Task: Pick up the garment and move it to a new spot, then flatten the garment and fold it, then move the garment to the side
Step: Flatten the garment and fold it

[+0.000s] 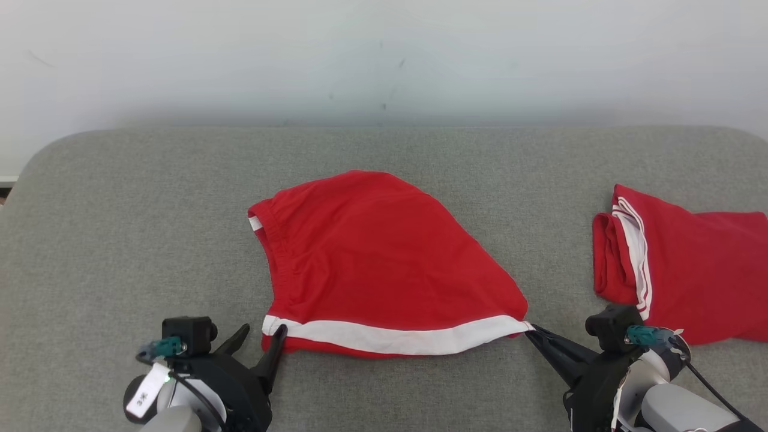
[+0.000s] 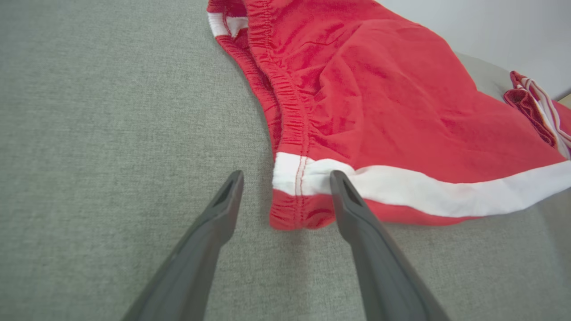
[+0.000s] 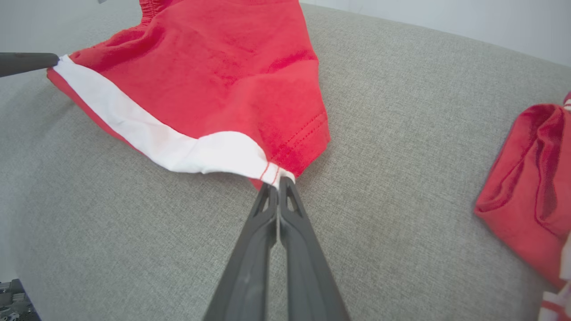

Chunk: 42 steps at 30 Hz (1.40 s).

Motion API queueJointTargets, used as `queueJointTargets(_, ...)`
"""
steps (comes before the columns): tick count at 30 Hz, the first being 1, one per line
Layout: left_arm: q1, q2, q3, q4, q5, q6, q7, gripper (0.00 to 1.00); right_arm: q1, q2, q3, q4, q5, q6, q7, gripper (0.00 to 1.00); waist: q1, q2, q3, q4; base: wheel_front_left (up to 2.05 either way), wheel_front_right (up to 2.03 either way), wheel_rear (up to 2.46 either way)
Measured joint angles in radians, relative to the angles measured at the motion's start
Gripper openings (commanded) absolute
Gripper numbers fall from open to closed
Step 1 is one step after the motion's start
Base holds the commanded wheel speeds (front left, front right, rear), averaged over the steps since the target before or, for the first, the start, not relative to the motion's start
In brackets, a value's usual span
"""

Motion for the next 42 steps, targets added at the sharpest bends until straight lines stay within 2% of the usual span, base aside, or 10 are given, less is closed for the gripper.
queueJointTargets(6, -0.030, -0.025, -0.001, 0.037, -0.018, -0.019, 0.038, 1.00, -0.012, -0.002, 0.004, -0.001, -0.010, 0.006, 0.000, 0.00, 0.0000, 0.0000, 0.014, -0.012, 0.00, 0.00, 0.00)
queueJointTargets(8, -0.033, -0.027, -0.009, 0.053, -0.018, -0.019, 0.050, 0.27, -0.015, -0.003, 0.004, -0.002, -0.011, 0.006, -0.001, 0.00, 0.0001, 0.0001, 0.019, -0.014, 0.00, 0.00, 0.00)
queueJointTargets(9, -0.034, -0.027, -0.014, 0.058, -0.017, -0.019, 0.055, 0.00, -0.015, -0.004, 0.004, -0.002, -0.011, 0.006, -0.001, 0.00, 0.0001, 0.0000, 0.021, -0.014, 0.00, 0.00, 0.00)
queueJointTargets(16, -0.056, -0.027, -0.014, 0.074, -0.003, -0.018, 0.056, 0.00, -0.029, -0.015, 0.005, -0.003, -0.029, 0.007, -0.003, 0.00, 0.0000, 0.0001, 0.032, -0.009, 0.00, 0.00, 0.00)
queueJointTargets(21, -0.066, -0.025, 0.000, 0.061, 0.016, 0.008, 0.004, 0.00, -0.108, -0.030, -0.017, -0.008, -0.072, 0.005, -0.035, 0.00, 0.0001, 0.0000, 0.033, -0.003, 0.00, 0.00, 0.00)
queueJointTargets(25, -0.064, -0.062, -0.016, 0.039, 0.022, 0.007, -0.009, 0.00, -0.103, -0.036, -0.030, 0.009, -0.049, -0.003, -0.035, 0.00, 0.0001, 0.0000, 0.031, 0.010, 0.00, 0.00, 0.00)
queueJointTargets(26, -0.062, -0.067, -0.018, 0.038, 0.022, 0.007, -0.010, 0.00, -0.092, -0.033, -0.030, 0.015, -0.039, -0.003, -0.029, 0.08, 0.0001, 0.0000, 0.029, 0.013, 0.00, 0.00, 0.00)
queueJointTargets(28, -0.053, -0.063, -0.016, 0.040, 0.020, 0.002, -0.019, 0.00, -0.074, -0.023, -0.022, 0.026, -0.018, -0.002, -0.017, 0.91, 0.0000, 0.0000, 0.027, 0.016, 0.00, 0.00, 0.00)
queueJointTargets(29, -0.045, -0.058, -0.014, 0.040, 0.019, 0.003, -0.025, 0.00, -0.067, -0.017, -0.020, 0.026, -0.011, -0.002, -0.012, 1.00, 0.0000, 0.0000, 0.026, 0.015, 0.00, 0.00, 0.00)
queueJointTargets(42, -0.019, -0.045, -0.012, 0.058, 0.015, 0.014, -0.040, 0.00, 0.004, -0.018, -0.079, -0.006, 0.122, 0.008, -0.019, 1.00, 0.0000, 0.0000, 0.011, -0.010, 0.00, 0.00, 0.00)
